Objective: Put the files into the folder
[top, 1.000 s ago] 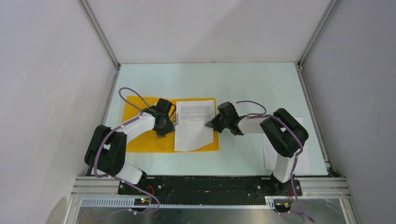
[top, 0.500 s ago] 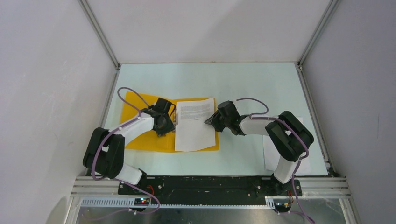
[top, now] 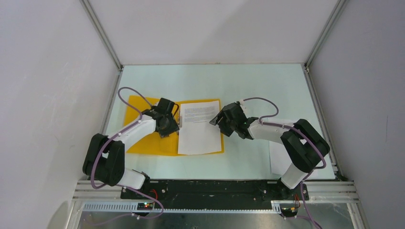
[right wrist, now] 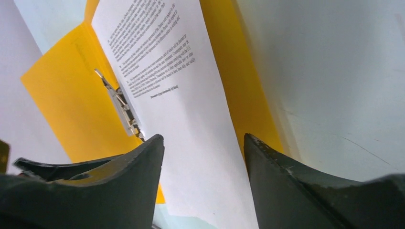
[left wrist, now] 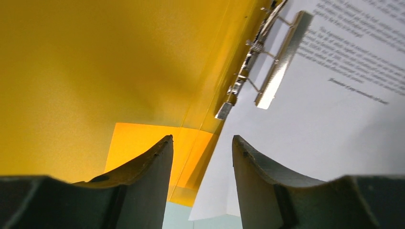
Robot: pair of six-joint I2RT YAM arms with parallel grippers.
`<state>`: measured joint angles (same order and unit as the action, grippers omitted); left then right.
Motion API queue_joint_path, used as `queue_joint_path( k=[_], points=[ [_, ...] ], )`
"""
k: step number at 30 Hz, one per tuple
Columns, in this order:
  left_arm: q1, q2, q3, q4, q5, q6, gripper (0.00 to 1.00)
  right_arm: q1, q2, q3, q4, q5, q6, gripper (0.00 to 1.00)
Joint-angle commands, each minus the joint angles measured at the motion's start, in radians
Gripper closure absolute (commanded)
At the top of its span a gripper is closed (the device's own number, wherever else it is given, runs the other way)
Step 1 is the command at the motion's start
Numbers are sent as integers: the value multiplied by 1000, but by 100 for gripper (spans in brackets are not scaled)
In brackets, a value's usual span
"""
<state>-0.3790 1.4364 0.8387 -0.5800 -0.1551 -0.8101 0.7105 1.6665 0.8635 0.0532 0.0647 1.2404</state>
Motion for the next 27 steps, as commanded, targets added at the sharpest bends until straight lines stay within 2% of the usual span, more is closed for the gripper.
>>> queue_joint_path(
  k=[1,6,10,14,15,16,18,20,24,27],
  points=[
    [6,-65,67,-12,-20,30,44,-3,-81,-11,-129,104,-58,29],
    [-17,-108,143,-13,4,55,34,-36,-223,-11,-308,232,-143,17],
    [-125,-81,251,-12,39,73,27,-133,-378,-65,-436,316,-195,12],
    [-230,3,365,-5,83,93,23,-392,-562,-161,-487,329,-268,7],
    [-244,33,394,-2,90,97,23,-494,-612,-174,-487,338,-299,6],
    [-269,46,408,1,106,105,23,-545,-634,-194,-486,341,-314,4],
    [-299,94,435,10,139,114,23,-757,-684,-216,-473,344,-360,1],
    [-323,113,448,20,182,124,23,-893,-710,-223,-466,343,-393,1],
    [-348,144,449,29,245,142,23,-1101,-720,-235,-473,315,-383,0],
    [-360,165,462,43,295,149,23,-1188,-710,-257,-476,290,-372,1]
  ],
)
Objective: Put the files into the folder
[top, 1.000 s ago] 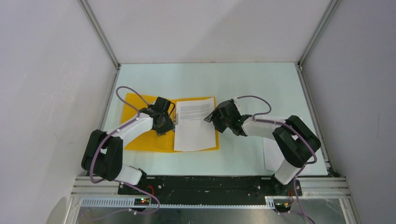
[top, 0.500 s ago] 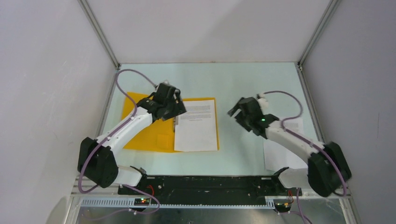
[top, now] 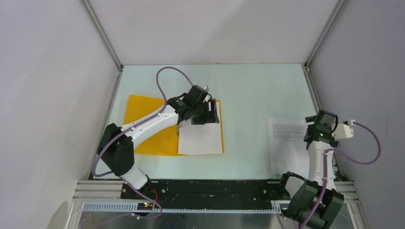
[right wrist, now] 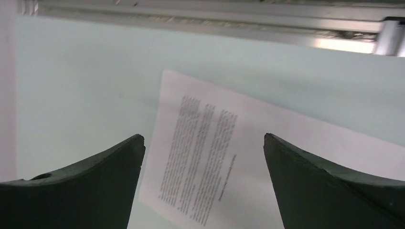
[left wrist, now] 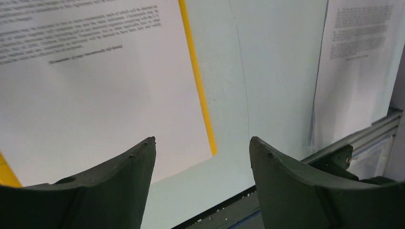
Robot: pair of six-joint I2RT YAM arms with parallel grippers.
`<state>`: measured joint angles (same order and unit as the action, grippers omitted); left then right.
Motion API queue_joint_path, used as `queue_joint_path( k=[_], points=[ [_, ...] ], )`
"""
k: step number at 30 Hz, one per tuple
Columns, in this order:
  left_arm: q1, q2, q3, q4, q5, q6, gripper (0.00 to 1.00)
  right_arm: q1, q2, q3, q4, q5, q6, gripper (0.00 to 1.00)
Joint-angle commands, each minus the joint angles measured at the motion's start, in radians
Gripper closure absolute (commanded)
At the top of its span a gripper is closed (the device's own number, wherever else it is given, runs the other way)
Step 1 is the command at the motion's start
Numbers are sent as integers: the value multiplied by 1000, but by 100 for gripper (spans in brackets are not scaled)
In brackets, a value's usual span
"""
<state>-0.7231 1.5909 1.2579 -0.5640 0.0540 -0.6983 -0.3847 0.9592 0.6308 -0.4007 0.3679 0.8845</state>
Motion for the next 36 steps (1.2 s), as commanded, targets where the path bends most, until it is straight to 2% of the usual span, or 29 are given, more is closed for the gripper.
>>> queue_joint_path(
  k=[1,8,18,22,30,36],
  points=[
    [-27,28,56,34,98,36,23,-125,4,-27,-27,-16,-15,0],
    [-136,163,149,113,172,-5,23,-282,68,-91,1,-128,-68,0],
    [-204,332,227,192,249,-18,23,-519,139,-236,184,-346,-123,1],
    [-208,362,230,206,260,-25,23,-545,189,-273,216,-423,-111,1],
    [-207,420,250,214,256,-71,23,-520,118,-283,152,-388,-129,0],
    [-207,437,263,217,244,-97,23,-474,162,-235,108,-395,-138,0]
  ],
)
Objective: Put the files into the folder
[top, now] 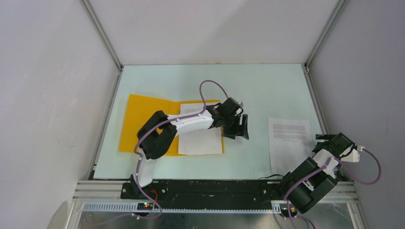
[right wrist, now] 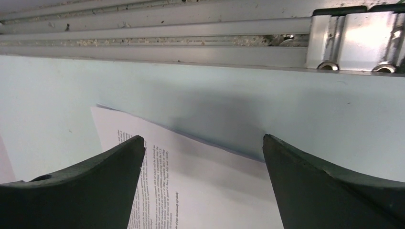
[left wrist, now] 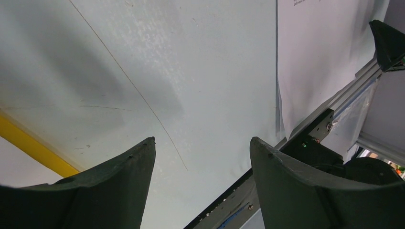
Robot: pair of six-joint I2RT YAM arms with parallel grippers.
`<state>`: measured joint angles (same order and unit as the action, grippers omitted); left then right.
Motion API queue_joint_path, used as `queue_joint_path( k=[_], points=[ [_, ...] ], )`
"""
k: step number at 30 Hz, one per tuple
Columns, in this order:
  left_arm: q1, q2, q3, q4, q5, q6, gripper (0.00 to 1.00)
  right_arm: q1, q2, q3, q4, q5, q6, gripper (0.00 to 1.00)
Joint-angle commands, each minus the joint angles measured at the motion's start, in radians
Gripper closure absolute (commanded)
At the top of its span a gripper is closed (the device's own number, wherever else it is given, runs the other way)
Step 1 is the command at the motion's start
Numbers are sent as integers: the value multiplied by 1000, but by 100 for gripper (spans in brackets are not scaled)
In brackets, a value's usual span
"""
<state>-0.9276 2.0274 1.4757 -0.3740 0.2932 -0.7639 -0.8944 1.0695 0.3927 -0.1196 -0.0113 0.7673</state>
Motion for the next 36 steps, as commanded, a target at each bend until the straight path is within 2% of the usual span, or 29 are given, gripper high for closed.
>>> queue_joint_path(
  k=[1,3,6,10,14,22,28,36],
  points=[
    [-3,2,45,28,5,-35,23,42,63,12,-190,-14,-28,0],
    [-3,2,47,30,3,-40,23,57,77,38,-220,-8,-35,0],
    [-3,3,52,32,5,-47,23,68,78,50,-239,-25,-35,8],
    [-1,-3,57,33,5,-46,23,86,104,51,-248,-49,-27,13],
    [1,3,58,32,6,-50,23,97,102,46,-262,-62,-20,9],
    [0,31,59,35,7,-68,23,137,97,40,-298,-97,12,8],
    [1,43,51,36,-13,-83,23,251,85,28,-304,-81,82,7],
    [14,26,5,36,-67,-114,22,471,106,22,-295,-47,223,6]
  ],
)
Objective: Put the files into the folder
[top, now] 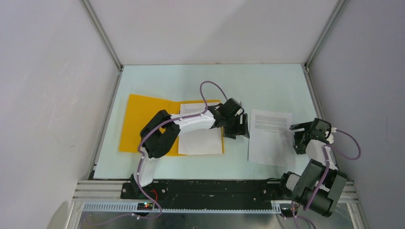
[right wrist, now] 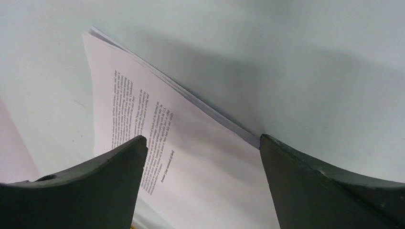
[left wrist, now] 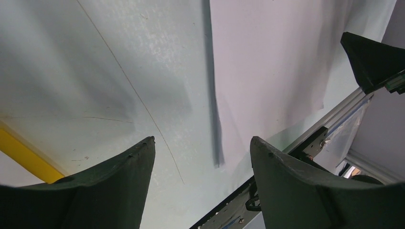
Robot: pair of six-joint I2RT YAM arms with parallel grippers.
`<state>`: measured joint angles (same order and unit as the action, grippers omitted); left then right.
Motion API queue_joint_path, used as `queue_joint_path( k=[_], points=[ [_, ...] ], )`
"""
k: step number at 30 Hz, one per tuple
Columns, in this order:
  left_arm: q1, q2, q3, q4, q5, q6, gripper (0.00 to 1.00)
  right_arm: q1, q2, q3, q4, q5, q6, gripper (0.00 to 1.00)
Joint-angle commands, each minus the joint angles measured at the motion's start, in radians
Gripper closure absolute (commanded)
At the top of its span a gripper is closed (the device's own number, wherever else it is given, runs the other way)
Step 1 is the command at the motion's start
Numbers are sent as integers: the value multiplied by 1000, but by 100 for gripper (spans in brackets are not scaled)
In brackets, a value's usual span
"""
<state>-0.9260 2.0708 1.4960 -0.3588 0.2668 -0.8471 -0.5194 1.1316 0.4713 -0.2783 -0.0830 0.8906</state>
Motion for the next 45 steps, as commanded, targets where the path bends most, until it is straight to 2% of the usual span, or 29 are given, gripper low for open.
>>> queue_joint_path(
  k=[1,7,9,20,32,38,45],
  points=[
    [15,-20,-22,20,-50,-35,22,116,46,-57,-132,34,113,6],
    [33,-46,-89,20,-105,-62,22,303,67,-54,-109,60,226,6],
    [38,-56,-106,18,-119,-72,22,323,61,-46,-125,80,237,5],
    [53,-31,-96,18,-113,-65,21,208,-6,-24,-210,96,45,1],
    [24,59,-41,-14,-127,-56,21,349,44,-27,-184,52,60,1],
    [8,91,-27,-55,-193,-84,25,355,50,-23,-156,13,54,1],
    [-6,132,13,-80,-195,-98,30,366,150,-10,-82,-99,27,2]
  ],
)
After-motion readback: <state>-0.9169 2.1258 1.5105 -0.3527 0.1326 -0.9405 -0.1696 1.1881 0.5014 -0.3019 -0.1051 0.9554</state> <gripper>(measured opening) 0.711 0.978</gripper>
